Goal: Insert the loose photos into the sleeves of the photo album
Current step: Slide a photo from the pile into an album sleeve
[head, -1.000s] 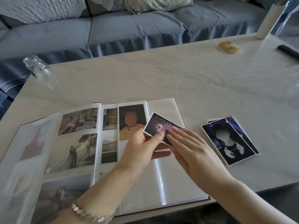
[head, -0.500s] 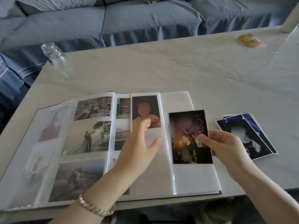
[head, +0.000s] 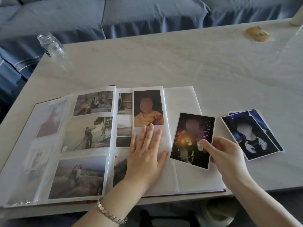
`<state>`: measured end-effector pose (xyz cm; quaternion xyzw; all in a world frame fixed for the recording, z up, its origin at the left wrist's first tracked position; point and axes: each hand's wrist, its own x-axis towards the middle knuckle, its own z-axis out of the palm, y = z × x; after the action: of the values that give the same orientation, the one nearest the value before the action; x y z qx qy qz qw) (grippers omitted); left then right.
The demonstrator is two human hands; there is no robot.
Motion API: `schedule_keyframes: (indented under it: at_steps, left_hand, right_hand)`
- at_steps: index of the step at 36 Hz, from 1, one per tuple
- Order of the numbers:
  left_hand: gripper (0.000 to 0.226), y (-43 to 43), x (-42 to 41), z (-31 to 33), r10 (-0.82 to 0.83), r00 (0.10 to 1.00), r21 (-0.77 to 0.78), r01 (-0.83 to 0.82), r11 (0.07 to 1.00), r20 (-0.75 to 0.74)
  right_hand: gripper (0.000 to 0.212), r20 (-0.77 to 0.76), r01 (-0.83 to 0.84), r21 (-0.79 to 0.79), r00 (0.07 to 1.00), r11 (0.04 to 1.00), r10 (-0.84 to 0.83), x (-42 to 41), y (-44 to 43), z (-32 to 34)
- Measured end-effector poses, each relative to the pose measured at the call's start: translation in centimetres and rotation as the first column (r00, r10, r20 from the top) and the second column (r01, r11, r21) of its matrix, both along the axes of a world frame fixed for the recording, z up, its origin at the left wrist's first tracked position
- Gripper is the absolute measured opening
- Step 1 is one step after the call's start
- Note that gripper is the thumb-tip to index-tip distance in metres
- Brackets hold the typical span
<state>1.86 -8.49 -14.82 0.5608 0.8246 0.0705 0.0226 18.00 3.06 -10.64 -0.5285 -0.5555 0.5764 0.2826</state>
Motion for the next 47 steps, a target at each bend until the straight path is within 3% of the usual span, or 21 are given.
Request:
schedule_keyframes:
  at_steps: [8,16,21,31,38,47]
  left_hand:
    - [0.052,-0.1,-0.1,-0.5,0.004,1.000,0.071,-0.004,0.997,0.003]
    - [0.055,-0.1,-0.2,-0.4,0.005,1.000,0.061,-0.006,0.998,0.016]
    - [0.055,-0.2,0.0,-0.6,0.009,1.000,0.078,-0.011,0.997,0.019]
    - [0.053,-0.2,0.0,-0.6,0.019,1.000,0.105,-0.021,0.994,0.020]
    - [0.055,-0.2,0.0,-0.3,-0.003,0.998,0.119,-0.005,0.993,0.068]
    - [0.056,-0.2,0.3,0.2,0.023,0.978,0.090,-0.042,0.995,0.208]
  right_hand:
    - [0.014,0.012,-0.043,0.052,0.999,0.998,0.042,-0.4,-1.4,-0.4]
    - [0.006,0.001,0.051,0.081,0.999,0.995,-0.051,0.3,-1.6,-0.6]
    - [0.012,-0.031,0.086,0.121,0.996,0.989,-0.083,0.3,-1.7,-0.6]
    - [0.012,-0.007,0.073,0.240,0.997,0.968,-0.073,0.2,-1.8,-0.5]
    - [0.012,0.024,-0.021,0.133,1.000,0.991,0.018,0.4,-2.6,-1.3]
    - [0.009,0.008,0.048,0.104,0.999,0.993,-0.049,1.3,-2.0,-1.0]
